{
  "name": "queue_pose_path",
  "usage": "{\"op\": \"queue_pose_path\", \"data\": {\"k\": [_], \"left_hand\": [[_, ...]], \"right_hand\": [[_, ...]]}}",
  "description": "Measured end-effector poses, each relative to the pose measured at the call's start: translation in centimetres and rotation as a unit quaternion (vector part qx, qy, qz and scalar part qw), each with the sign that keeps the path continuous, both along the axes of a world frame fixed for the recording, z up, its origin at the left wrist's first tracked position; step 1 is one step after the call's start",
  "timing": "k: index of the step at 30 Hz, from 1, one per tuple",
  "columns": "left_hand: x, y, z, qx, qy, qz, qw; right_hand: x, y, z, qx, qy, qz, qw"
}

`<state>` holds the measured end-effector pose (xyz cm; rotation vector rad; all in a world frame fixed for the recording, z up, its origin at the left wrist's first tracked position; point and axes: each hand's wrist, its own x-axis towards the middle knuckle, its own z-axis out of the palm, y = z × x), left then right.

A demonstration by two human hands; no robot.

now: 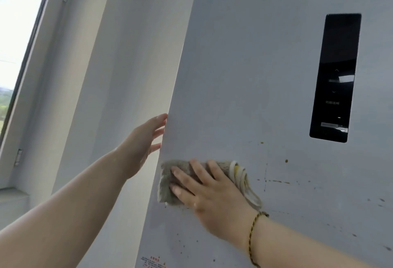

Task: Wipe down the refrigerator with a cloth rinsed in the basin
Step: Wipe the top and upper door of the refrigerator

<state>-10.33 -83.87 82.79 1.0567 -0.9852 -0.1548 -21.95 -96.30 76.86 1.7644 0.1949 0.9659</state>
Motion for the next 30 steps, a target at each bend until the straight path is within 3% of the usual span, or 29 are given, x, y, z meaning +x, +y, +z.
{"op": "queue_pose_path", "data": {"k": [2,7,9,13,16,22,25,28,30], "left_hand": [[0.0,0.1,-0.1,0.014,-0.021,0.005,1.000],[-0.5,0.0,-0.5,0.032,-0.067,0.004,0.997],[-0.8,-0.2,-0.7,0.017,-0.068,0.016,0.997],[-1.7,-1.1,-1.0,-0.019,-0.050,0.032,0.998],[-1.7,-1.3,-1.0,-0.026,-0.040,0.046,0.998],[-2.2,-1.6,-1.2,-0.029,-0.005,0.067,0.997],[-2.5,-2.6,-1.5,0.018,-0.035,0.190,0.981],[-4.3,-3.4,-2.0,0.061,-0.186,0.311,0.930],[-5.7,-4.2,-2.3,0.059,-0.272,0.304,0.911]], "right_hand": [[-1.1,-0.7,1.4,-0.020,0.008,-0.004,1.000],[-4.4,-2.4,7.5,0.080,-0.191,-0.003,0.978],[-5.3,-2.8,6.7,0.089,-0.217,-0.006,0.972],[-6.1,-3.0,0.9,0.032,-0.108,0.002,0.994],[-7.2,-3.6,1.0,-0.012,-0.044,-0.013,0.999],[-9.5,-4.1,7.2,0.106,-0.249,-0.027,0.962],[-9.1,-4.4,2.9,0.043,-0.165,-0.025,0.985],[-9.9,-4.9,-0.3,-0.017,-0.036,-0.040,0.998],[-11.2,-5.4,0.8,-0.025,-0.032,-0.048,0.998]]}}
